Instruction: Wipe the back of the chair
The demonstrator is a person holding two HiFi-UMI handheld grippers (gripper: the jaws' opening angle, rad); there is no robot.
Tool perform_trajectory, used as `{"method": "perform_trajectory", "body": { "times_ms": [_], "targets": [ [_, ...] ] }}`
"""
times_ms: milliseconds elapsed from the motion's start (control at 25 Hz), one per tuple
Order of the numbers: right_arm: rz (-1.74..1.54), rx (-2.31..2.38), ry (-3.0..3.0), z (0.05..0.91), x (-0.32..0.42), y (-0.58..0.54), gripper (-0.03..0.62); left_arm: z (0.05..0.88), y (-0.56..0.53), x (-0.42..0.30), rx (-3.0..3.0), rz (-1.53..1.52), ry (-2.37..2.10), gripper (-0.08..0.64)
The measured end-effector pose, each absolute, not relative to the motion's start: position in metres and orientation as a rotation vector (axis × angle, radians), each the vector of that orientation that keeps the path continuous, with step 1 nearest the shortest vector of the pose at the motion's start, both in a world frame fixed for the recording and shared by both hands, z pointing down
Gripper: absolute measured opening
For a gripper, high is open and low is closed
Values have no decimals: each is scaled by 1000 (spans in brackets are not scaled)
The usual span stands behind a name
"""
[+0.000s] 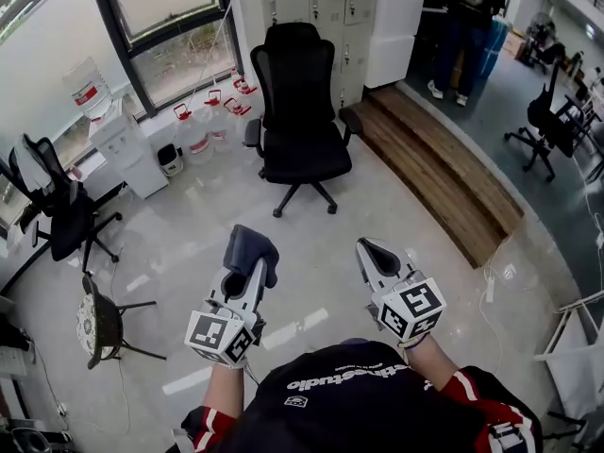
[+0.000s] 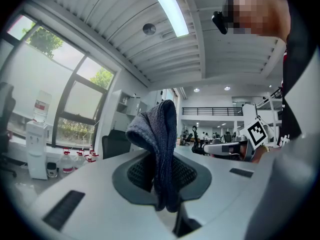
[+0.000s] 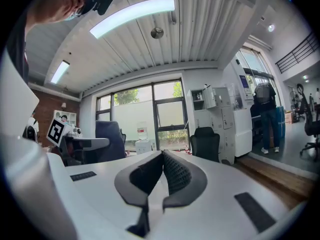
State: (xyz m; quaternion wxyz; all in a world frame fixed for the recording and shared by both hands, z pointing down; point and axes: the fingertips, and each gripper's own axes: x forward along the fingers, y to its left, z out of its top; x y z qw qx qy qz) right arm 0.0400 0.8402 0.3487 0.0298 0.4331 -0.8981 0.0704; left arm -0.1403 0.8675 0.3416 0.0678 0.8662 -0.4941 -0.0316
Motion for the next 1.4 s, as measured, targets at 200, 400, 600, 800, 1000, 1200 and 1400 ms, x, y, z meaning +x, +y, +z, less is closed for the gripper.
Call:
{"method": "perform_trajectory", "body": {
  "times_ms": [200, 400, 600, 800, 1000, 1200, 1400],
  "targets": [
    [229, 1363, -2733, 355, 39, 836, -3, 345, 857, -145, 2614, -114, -1452, 57],
    [272, 1367, -2723, 365, 42, 814, -3, 352, 838, -142, 2612, -84, -1430, 57],
    [292, 1304, -2760, 373, 27, 772, -3, 355, 802, -150, 2592, -73, -1459, 57],
    [284, 1247, -2801, 369, 20, 696, -3, 353, 731, -149, 2582, -55, -1485, 57],
    [297, 1247, -2825, 365, 35, 604, -3, 351, 641, -133, 2584, -24, -1485, 56],
    [306, 1257, -2841, 356, 63, 511, -3, 335, 549, -106, 2606, 7, -1494, 57],
    [332, 1236, -2833, 357, 87, 448, -3, 326, 488, -82, 2603, 32, -1509, 57]
  ]
}}
